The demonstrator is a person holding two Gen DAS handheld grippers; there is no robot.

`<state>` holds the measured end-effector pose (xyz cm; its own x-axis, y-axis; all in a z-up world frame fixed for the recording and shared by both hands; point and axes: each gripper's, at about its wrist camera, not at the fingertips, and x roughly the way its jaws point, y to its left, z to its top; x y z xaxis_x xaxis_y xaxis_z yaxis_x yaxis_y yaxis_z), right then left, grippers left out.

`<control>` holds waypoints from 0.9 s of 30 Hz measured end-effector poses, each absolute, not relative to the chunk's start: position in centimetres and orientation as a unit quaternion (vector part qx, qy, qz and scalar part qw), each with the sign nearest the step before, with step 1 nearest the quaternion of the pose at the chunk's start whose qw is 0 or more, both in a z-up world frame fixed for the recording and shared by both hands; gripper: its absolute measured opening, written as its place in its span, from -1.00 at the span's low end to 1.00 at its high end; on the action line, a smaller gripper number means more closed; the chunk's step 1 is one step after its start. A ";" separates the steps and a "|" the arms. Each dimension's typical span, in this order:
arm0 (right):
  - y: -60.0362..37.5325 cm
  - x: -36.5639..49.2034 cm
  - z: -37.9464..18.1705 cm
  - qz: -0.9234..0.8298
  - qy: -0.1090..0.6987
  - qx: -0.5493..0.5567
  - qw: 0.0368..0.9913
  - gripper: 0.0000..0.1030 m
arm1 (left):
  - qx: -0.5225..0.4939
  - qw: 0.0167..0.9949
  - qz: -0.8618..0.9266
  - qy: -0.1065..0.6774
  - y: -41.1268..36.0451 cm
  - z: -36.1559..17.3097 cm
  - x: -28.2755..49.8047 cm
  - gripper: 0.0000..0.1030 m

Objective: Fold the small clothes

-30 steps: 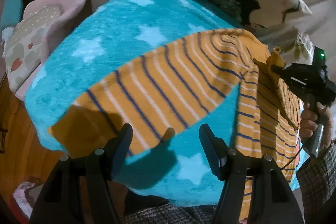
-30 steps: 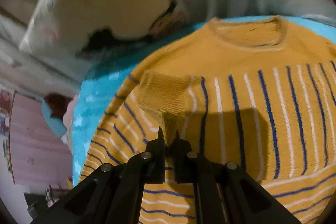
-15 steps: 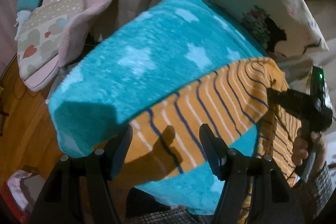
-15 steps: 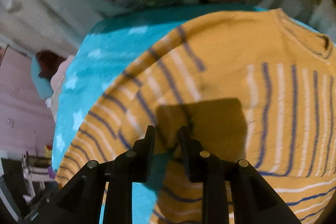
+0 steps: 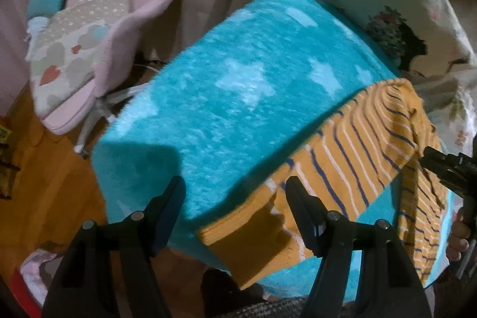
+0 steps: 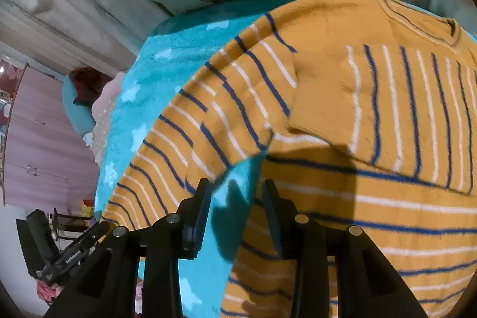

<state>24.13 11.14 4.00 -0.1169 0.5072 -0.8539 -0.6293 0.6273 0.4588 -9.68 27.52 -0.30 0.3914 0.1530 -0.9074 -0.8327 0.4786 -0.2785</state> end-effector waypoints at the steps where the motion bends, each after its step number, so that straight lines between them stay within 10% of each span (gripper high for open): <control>1: 10.6 24.1 4.1 0.428 0.612 -0.046 0.663 -0.23 | -0.386 0.744 0.323 0.439 27.3 -0.3 -9.6 0.33; 4: 9.6 24.2 4.1 0.416 0.615 -0.037 0.669 -0.23 | -0.387 0.758 0.277 0.446 26.5 -0.2 -8.7 0.15; 5: 9.3 24.3 4.1 0.413 0.616 -0.035 0.670 -0.23 | -0.388 0.761 0.261 0.450 26.2 -0.2 -8.3 -0.47; 7: 8.6 24.7 3.9 0.401 0.618 -0.030 0.675 -0.23 | -0.383 0.756 0.242 0.472 26.0 -0.3 -7.5 -0.93; 27: -4.2 28.5 5.5 0.314 0.606 0.081 0.727 -0.23 | -0.391 0.811 0.189 0.392 29.6 12.2 -1.2 -0.93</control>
